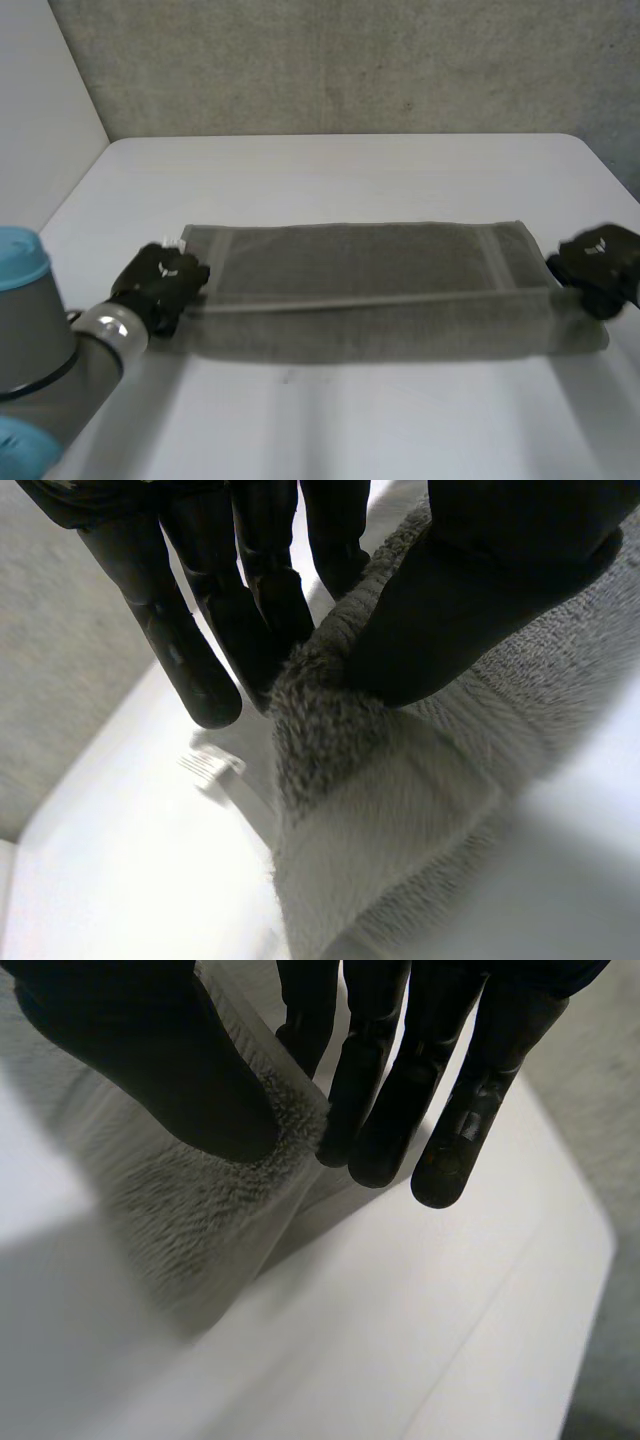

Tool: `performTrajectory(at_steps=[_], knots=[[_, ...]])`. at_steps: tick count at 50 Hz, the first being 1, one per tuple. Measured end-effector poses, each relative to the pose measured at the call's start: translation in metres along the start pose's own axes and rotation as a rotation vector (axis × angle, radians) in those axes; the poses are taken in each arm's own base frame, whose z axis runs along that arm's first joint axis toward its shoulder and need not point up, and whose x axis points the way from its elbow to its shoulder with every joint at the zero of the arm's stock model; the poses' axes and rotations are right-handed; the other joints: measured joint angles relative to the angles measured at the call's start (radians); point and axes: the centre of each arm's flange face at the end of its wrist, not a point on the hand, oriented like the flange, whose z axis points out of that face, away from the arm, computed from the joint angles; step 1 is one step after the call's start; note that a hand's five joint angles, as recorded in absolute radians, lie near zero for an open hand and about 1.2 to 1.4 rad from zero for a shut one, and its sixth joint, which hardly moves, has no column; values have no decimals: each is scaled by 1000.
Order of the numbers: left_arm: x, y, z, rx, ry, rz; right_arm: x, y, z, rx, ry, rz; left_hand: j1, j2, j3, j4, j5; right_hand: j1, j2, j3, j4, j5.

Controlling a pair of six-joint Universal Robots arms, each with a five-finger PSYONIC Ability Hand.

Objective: Fold the towel.

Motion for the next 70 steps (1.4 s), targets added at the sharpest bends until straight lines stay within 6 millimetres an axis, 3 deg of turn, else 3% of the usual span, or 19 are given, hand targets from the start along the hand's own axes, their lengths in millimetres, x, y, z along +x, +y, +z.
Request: performTrajectory(at_steps=[6, 11, 12, 17, 21, 23, 25, 26, 28, 32, 38, 44, 45, 50, 57, 62, 63, 65, 70], knots=[[-9, -7, 49, 87, -61, 11, 3, -23, 43, 96, 109, -20, 7, 0, 0, 0, 2, 0, 0, 0, 0, 0], [-15, -12, 77, 135, -91, 11, 5, -32, 71, 145, 178, -39, 9, 0, 0, 0, 2, 0, 0, 0, 0, 1], [-18, -15, 92, 161, -107, 7, 5, -37, 88, 180, 216, -54, 10, 0, 0, 0, 2, 0, 0, 0, 0, 1], [-23, -18, 126, 205, -136, -10, 7, -43, 126, 249, 311, -85, 9, 0, 0, 0, 2, 0, 0, 1, 0, 1], [-24, -17, 145, 223, -153, -17, 8, -43, 145, 274, 363, -96, 9, 0, 0, 0, 2, -1, -2, 0, -1, 1], [-25, -15, 155, 227, -165, -19, 8, -42, 156, 284, 394, -99, 2, -47, -44, -46, -18, -113, -150, -159, -163, -139], [-25, -13, 161, 228, -172, -21, 7, -41, 162, 286, 408, -98, -356, -406, -374, -378, -360, -306, -383, -390, -395, -351], [-24, -11, 166, 227, -176, -22, 6, -38, 167, 281, 418, -95, -734, -727, -713, -700, -689, -614, -718, -721, -727, -679], [-24, -10, 168, 225, -178, -24, 3, -36, 169, 272, 420, -89, -865, -907, -902, -907, -893, -711, -863, -872, -867, -820], [-22, -8, 166, 218, -174, -28, -3, -33, 167, 247, 413, -72, -969, -1023, -1020, -1023, -991, -762, -945, -974, -958, -929], [-25, -15, 146, 215, -168, -32, -7, -35, 137, 230, 376, -9, -987, -1047, -1045, -1046, -1003, -762, -945, -974, -958, -931], [-27, -23, 105, 212, -163, -42, -16, -35, 92, 213, 254, 61, -991, -1050, -1048, -1049, -1003, -762, -945, -974, -958, -934], [-27, -23, 105, 212, -163, -42, -16, -35, 92, 213, 254, 61, -991, -1050, -1048, -1049, -1003, -762, -945, -974, -958, -934], [-18, -15, 72, 212, -156, -94, -17, -14, 71, 131, 124, 136, -991, -1051, -1048, -1049, -1003, -759, -939, -962, -955, -926], [-6, -2, 54, 240, -160, -159, -14, 9, 72, 72, 64, 198, -991, -1051, -1048, -1049, -1003, -591, -741, -751, -758, -742], [-4, 0, 53, 278, -176, -172, -15, 28, 91, 65, 67, 211, -991, -1051, -1048, -1049, -1003, -207, -292, -316, -320, -326], [-4, 0, 53, 281, -178, -172, -15, 29, 93, 65, 70, 211, -991, -1051, -1048, -1049, -1003, -207, -292, -316, -320, -326], [-5, -1, 54, 287, -182, -173, -15, 34, 99, 67, 78, 209, -991, -1051, -1048, -1049, -1003, -30, -28, -59, -61, -71], [-6, -1, 55, 289, -186, -173, -6, 44, 111, 65, 116, 204, -991, -1051, -1048, -1049, -1003, -25, 6, -6, -4, -23]])
